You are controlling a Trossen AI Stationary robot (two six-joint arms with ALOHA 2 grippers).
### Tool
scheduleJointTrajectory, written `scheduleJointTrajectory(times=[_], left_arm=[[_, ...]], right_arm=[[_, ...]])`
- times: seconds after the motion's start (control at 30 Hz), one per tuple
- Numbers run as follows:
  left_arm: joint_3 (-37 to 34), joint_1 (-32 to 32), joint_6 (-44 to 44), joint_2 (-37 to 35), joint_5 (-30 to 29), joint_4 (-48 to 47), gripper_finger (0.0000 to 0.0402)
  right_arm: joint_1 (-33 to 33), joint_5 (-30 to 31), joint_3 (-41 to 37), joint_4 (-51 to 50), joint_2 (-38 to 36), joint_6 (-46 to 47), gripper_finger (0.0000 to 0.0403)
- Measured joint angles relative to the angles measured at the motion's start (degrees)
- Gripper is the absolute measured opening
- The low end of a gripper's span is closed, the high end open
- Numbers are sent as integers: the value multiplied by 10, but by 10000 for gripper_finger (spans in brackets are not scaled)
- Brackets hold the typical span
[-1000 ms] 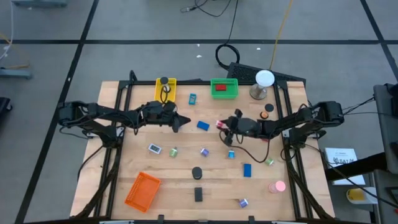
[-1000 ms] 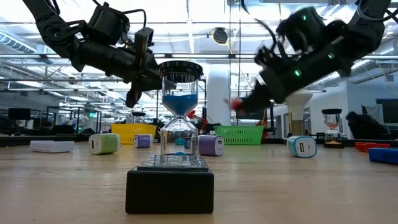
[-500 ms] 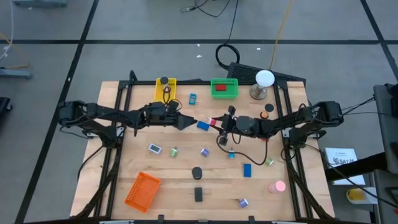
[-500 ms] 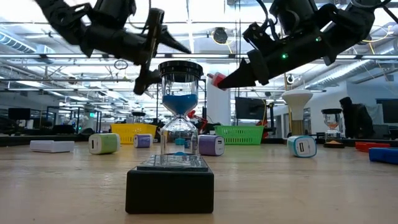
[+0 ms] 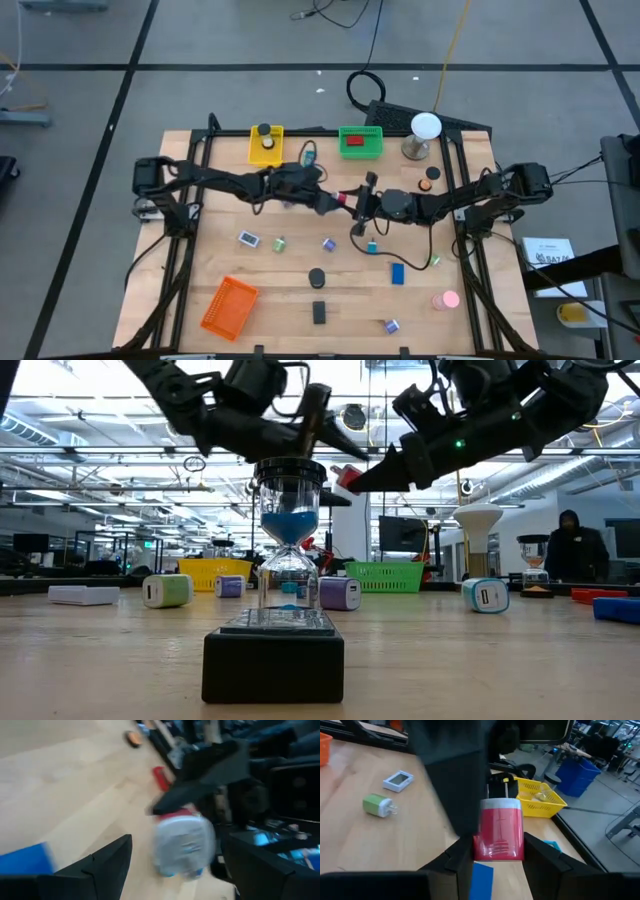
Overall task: Pick & Place Office items
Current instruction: Put the pink charger adapter into the orange bin
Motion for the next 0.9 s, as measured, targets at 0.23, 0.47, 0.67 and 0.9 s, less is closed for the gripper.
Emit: scheduleJointTrajectory(times=[0.23,0.47,0.67,0.9], left_arm=[[27,5,-2,25,6,-2,269],[27,15,2,25,2,-8,176],[27,20,17,25,6,-7,135],[26,38,39,10,14,-71,135]], right_arm=[[0,0,0,-2,0,-11,134],[0,-1,0,-1,0,-19,135],[7,5,0,-1,0,-35,141],[16,66,0,5,-4,-28,197]])
